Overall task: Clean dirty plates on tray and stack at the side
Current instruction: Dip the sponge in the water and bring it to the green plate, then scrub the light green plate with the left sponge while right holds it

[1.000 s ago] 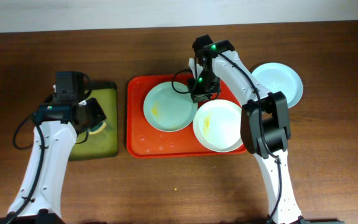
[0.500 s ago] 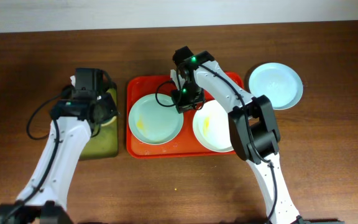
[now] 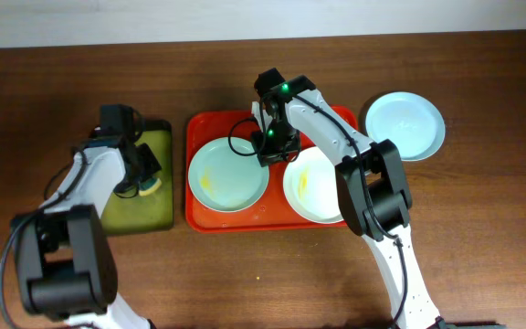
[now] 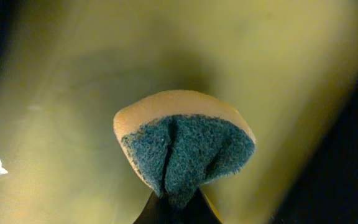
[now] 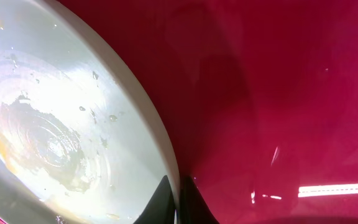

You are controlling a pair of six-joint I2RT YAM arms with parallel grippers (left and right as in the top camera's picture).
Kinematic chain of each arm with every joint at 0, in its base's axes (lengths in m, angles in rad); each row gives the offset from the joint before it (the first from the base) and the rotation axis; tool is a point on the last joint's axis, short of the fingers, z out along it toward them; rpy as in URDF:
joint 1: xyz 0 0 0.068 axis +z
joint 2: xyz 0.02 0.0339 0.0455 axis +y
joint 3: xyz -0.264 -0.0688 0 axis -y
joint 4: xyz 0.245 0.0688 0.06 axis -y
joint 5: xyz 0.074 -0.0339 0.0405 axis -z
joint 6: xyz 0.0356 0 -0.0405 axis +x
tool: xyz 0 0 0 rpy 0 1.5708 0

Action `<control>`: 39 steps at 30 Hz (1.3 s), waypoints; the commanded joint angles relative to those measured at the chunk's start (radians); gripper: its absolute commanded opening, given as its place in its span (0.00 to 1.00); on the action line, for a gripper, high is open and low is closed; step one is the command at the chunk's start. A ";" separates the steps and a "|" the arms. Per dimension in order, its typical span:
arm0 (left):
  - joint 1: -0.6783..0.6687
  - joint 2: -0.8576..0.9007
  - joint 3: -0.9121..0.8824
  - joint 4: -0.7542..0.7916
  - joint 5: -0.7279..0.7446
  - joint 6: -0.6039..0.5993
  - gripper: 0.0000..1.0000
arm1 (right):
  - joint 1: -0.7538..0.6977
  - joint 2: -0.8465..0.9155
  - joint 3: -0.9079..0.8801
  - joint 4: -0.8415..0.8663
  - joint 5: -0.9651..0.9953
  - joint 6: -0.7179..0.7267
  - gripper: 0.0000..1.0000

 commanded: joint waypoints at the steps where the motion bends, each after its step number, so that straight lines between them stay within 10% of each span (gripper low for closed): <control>1: 0.001 0.090 -0.001 0.027 0.030 0.006 0.00 | 0.002 0.025 -0.030 0.006 0.051 0.022 0.04; 10: 0.006 -0.069 0.076 -0.068 -0.063 0.006 0.00 | 0.002 0.025 -0.030 0.014 0.052 0.022 0.04; 17: 0.003 -0.233 0.076 -0.098 0.135 0.006 0.00 | 0.002 0.025 -0.030 0.021 0.052 0.022 0.04; 35: -0.364 -0.015 0.013 0.042 0.311 -0.032 0.00 | 0.002 0.025 -0.030 0.029 0.051 0.023 0.04; 38: -0.376 -0.014 0.013 0.051 0.269 -0.031 0.51 | 0.002 0.025 -0.030 0.029 0.051 0.022 0.04; 39: -0.375 -0.014 0.013 0.054 0.258 -0.031 0.53 | 0.002 0.025 -0.030 0.029 0.051 0.022 0.04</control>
